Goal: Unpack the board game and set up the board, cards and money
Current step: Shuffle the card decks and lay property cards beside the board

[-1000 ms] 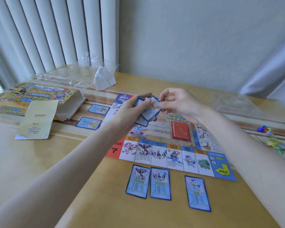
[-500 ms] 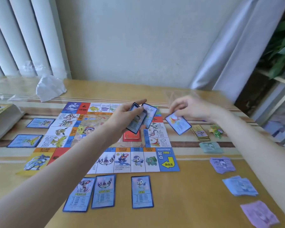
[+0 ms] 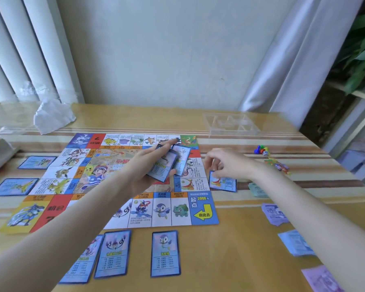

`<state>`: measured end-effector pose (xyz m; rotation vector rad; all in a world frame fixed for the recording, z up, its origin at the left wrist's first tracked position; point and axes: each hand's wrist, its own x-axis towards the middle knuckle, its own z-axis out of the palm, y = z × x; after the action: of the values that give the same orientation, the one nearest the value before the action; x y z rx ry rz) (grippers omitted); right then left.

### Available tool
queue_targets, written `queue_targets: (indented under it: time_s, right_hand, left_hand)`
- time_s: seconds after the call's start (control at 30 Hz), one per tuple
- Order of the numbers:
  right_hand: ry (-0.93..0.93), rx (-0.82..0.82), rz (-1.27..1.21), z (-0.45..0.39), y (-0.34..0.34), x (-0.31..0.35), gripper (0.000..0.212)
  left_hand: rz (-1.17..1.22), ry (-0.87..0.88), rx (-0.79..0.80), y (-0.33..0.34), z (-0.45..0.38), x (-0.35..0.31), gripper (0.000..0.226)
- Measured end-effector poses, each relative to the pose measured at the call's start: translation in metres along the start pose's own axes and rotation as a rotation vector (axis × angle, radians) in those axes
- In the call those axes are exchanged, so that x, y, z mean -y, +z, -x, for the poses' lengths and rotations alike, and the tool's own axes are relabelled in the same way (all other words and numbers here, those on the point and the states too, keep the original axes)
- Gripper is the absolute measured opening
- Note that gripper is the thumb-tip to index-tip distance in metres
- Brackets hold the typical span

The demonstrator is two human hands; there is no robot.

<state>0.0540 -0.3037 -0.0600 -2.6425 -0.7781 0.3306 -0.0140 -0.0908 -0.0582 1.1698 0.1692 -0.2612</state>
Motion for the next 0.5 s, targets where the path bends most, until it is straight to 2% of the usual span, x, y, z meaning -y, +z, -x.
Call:
queue_targets:
  time_s: [0.13, 0.23, 0.5]
  right_hand:
    - [0.024, 0.017, -0.122, 0.0023, -0.0024, -0.0003, 0.023]
    - [0.028, 0.045, -0.123, 0.0025, -0.0048, -0.0002, 0.023]
    - [-0.012, 0.075, 0.180, -0.0008, 0.0038, 0.0055, 0.020]
  left_hand:
    - [0.093, -0.085, -0.063, 0.0037, -0.0037, 0.0043, 0.036]
    - [0.214, -0.117, -0.063, 0.0057, -0.0041, 0.0056, 0.040]
    - [0.167, -0.042, -0.159, 0.0090, -0.0032, 0.0036, 0.035]
